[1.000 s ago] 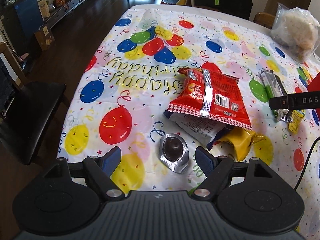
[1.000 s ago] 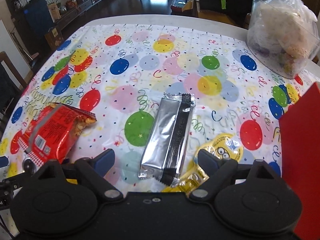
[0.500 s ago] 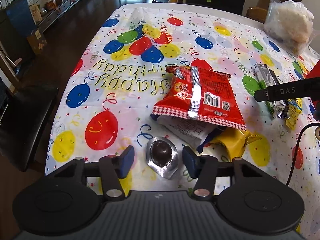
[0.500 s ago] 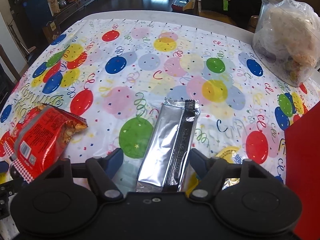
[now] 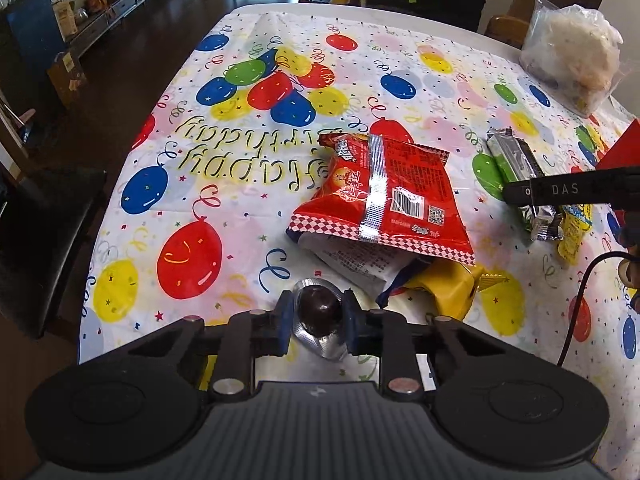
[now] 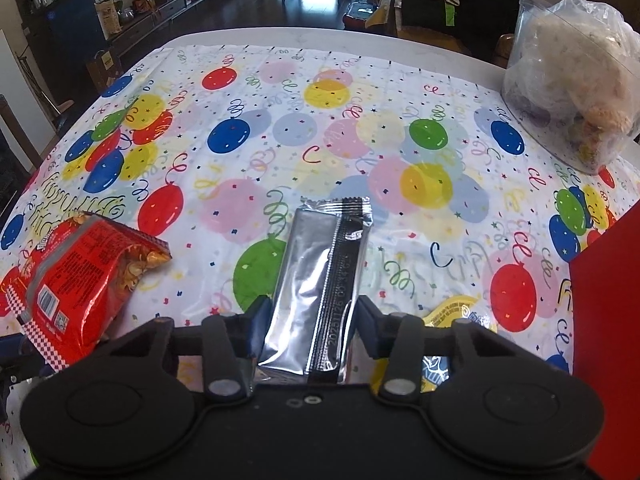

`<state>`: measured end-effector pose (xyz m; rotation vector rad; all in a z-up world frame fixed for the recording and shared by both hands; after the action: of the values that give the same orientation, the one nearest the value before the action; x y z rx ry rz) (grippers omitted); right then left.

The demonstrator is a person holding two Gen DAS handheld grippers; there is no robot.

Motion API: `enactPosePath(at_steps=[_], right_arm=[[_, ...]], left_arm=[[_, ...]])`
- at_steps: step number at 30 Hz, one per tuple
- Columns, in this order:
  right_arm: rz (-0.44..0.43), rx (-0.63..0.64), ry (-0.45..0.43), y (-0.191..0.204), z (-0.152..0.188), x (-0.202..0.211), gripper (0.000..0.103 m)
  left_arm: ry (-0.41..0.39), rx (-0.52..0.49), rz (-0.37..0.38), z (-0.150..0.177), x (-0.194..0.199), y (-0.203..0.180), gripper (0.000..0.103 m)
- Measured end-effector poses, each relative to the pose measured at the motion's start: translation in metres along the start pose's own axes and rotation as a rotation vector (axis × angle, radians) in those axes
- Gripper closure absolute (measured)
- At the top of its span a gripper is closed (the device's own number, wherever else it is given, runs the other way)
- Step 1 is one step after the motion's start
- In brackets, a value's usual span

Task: Organize snacks
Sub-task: 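Grasp the foil-wrapped round chocolate with left tool while right tool grasps silver foil bar, then carry the chocolate and silver foil bar over the red box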

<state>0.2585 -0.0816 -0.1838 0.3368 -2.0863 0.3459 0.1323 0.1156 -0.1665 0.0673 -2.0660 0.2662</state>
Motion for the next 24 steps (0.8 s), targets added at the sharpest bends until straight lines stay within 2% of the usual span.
enactPosePath(at_steps=[7, 24], right_arm=[[-0.013, -0.016, -0.014, -0.004, 0.011, 0.013, 0.061], [-0.11, -0.067, -0.02, -0.022, 0.045, 0.07, 0.061]], left_arm=[[-0.002, 0.014, 0.005, 0.002, 0.004, 0.003, 0.079], [-0.005, 0.064, 0.031, 0.015, 0.037, -0.001, 0.079]])
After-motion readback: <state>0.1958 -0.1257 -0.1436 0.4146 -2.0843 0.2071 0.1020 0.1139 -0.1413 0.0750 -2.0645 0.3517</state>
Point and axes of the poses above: each gripper's, at about its wrist camera, not at the fingertips, and x roughly against the way its jaws point, y to its left, z to its underside, the point moved 1 cm from there along -x, roughly the way its jaws point, and after that the axes turned 6 degrees about z, right-handed, at the moved point
